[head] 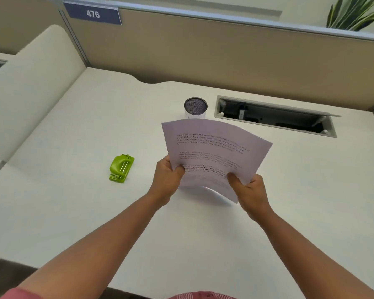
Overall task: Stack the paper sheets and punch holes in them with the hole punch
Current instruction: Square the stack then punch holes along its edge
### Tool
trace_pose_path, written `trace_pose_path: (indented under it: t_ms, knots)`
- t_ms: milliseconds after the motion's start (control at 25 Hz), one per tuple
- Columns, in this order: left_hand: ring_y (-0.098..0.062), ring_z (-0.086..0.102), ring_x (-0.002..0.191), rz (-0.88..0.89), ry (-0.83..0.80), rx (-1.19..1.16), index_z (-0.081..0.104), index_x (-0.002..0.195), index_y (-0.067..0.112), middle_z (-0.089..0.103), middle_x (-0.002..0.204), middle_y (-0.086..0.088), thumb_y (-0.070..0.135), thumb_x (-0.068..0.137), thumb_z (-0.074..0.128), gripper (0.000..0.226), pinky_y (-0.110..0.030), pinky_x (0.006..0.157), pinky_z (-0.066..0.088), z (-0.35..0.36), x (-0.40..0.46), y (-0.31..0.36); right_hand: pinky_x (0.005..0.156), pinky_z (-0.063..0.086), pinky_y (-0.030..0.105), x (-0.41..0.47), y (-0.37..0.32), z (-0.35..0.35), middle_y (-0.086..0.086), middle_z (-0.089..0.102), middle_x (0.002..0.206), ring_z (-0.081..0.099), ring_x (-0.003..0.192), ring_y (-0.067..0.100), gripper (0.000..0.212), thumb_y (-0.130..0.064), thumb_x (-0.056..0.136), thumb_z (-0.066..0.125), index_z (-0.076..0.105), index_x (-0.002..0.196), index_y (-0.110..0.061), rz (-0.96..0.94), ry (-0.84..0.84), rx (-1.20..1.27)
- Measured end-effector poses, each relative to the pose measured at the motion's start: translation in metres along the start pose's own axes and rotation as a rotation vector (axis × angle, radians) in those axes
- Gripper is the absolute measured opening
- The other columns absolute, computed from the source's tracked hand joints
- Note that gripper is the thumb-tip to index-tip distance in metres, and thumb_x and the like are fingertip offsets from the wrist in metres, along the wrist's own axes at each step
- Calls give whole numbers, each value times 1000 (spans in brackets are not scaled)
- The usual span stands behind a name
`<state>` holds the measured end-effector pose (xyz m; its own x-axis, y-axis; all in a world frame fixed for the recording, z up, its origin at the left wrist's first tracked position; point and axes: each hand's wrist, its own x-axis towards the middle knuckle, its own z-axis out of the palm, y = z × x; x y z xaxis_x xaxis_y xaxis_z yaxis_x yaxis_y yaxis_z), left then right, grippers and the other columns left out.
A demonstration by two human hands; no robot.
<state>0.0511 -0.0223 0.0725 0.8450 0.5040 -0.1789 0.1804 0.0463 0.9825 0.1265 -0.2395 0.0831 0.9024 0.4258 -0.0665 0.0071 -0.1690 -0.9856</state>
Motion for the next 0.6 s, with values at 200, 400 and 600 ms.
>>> trace_pose_path:
  t_ms: [200, 400, 600]
  knots:
    - [3, 71, 90, -17, -29, 24, 75, 92, 48, 77, 95, 25, -4, 91, 50, 58, -13, 70, 55, 4, -8, 0, 81, 61, 29, -6, 9, -4, -17, 80, 101, 75, 96, 10, 28, -24, 93, 63, 78, 97, -46, 49, 2, 30]
    - [-3, 72, 90, 78, -29, 51, 74, 93, 48, 78, 96, 19, 4, 86, 52, 50, -15, 71, 55, 5, -14, 7, 82, 58, 20, -8, 7, -8, -14, 80, 108, 75, 101, 8, 33, -18, 94, 62, 78, 104, -46, 40, -3, 86]
    - [-1, 71, 87, 119, 15, 43, 74, 92, 45, 77, 92, 20, 6, 87, 54, 44, -16, 68, 55, 8, -17, 5, 83, 60, 25, -8, 8, -4, -14, 80, 107, 75, 99, 7, 33, -17, 95, 64, 77, 105, -46, 46, -3, 113]
